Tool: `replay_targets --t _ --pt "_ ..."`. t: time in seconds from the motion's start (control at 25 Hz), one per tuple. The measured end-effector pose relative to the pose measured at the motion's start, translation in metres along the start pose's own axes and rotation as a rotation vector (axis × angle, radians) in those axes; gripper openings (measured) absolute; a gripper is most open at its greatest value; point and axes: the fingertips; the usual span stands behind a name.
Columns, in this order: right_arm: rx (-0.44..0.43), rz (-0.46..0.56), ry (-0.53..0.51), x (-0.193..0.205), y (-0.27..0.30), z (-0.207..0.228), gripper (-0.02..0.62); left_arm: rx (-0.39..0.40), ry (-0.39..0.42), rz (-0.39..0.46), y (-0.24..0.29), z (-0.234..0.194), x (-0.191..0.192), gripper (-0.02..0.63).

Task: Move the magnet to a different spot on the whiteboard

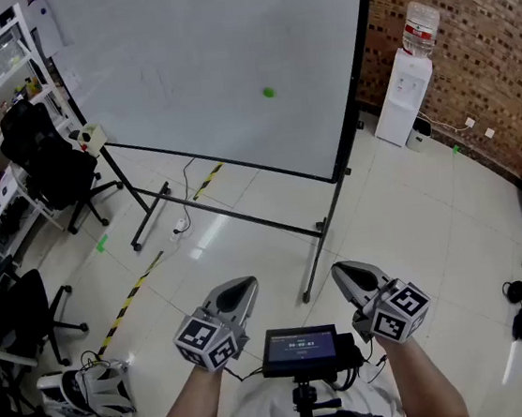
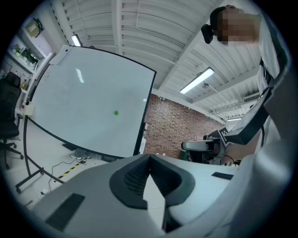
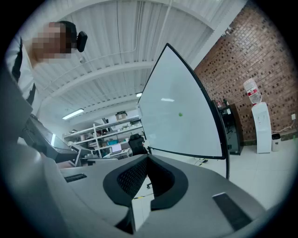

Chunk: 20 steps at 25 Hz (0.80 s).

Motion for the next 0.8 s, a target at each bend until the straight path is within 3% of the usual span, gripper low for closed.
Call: replay_targets --t 0.8 --pt "-0.030 -0.010 -0.013 -0.002 0.018 -0.002 0.021 -0.002 -0.002 -0.020 0.012 -0.013 0.000 0.034"
Point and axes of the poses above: the fingertips, and each gripper's own axes: y forward along the fingers, z to its right, x out of its underside, and after that the axes turned 7 degrees about -x, right-handed
